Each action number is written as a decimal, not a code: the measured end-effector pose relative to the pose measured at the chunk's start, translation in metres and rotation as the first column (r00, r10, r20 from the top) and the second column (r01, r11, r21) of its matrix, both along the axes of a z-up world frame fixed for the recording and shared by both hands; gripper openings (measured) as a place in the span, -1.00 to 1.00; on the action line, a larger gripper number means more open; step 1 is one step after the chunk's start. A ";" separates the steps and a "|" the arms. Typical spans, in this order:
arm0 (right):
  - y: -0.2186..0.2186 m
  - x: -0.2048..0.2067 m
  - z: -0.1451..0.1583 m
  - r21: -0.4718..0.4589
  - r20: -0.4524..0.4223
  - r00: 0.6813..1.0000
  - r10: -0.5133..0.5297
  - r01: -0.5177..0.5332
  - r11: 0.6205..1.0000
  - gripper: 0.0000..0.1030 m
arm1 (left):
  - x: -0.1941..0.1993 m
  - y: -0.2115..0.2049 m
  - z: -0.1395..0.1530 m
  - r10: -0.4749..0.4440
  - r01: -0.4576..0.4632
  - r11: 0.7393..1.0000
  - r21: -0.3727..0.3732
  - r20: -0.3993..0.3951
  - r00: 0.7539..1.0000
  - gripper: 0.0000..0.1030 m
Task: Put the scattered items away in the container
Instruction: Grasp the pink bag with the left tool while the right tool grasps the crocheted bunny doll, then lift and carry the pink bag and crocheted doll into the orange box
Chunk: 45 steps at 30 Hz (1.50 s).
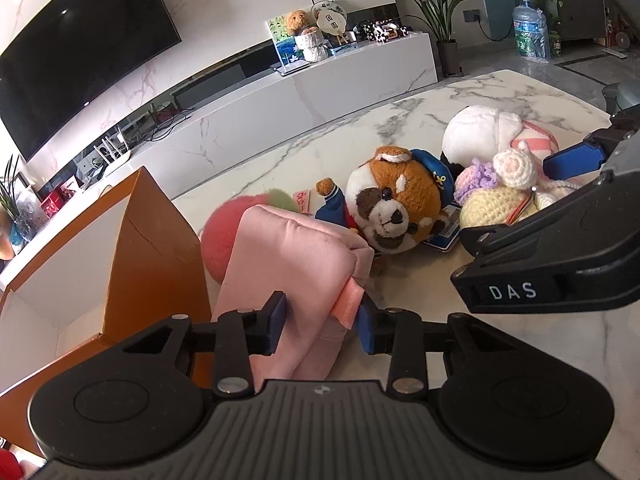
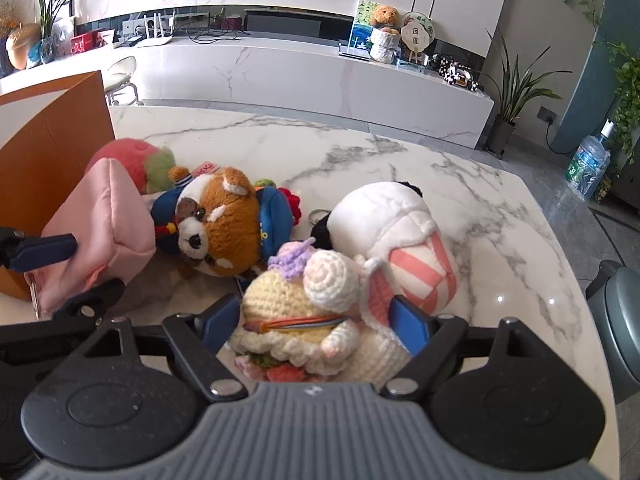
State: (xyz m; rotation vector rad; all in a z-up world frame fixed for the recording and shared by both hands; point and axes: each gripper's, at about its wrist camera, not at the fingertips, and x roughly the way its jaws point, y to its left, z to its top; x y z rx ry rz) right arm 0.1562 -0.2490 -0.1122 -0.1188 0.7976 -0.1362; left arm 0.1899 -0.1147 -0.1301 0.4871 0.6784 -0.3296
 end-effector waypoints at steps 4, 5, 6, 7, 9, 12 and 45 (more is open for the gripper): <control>-0.001 -0.005 0.003 -0.005 0.011 1.000 0.019 -0.019 1.000 0.40 | -0.002 0.003 0.007 -0.009 0.009 1.000 -0.008 0.008 1.000 -0.38; -0.001 -0.007 0.005 -0.002 0.015 1.000 0.026 -0.026 1.000 0.30 | -0.003 0.003 0.009 -0.013 0.013 1.000 -0.007 0.011 1.000 -0.40; 0.000 -0.009 0.006 -0.003 0.015 0.999 0.033 -0.033 0.999 0.10 | -0.005 0.003 0.012 -0.017 0.017 1.000 -0.007 0.014 1.000 -0.43; 0.001 -0.011 0.007 -0.004 0.013 0.999 0.039 -0.039 0.999 0.09 | -0.007 0.003 0.014 -0.020 0.020 1.000 -0.011 0.016 1.000 -0.45; 0.003 -0.018 0.010 0.006 0.015 0.999 0.047 -0.047 0.999 -0.08 | -0.012 0.005 0.019 -0.026 0.026 0.999 -0.022 0.014 1.000 -0.48; 0.004 -0.028 0.016 0.029 0.019 0.998 0.056 -0.056 0.998 -0.18 | -0.021 0.007 0.026 -0.034 0.035 0.999 -0.033 0.015 0.999 -0.52; 0.074 -0.120 0.126 0.046 0.266 0.938 0.221 -0.242 0.969 -0.23 | -0.093 0.081 0.135 0.109 -0.071 0.978 -0.195 0.193 0.975 -0.55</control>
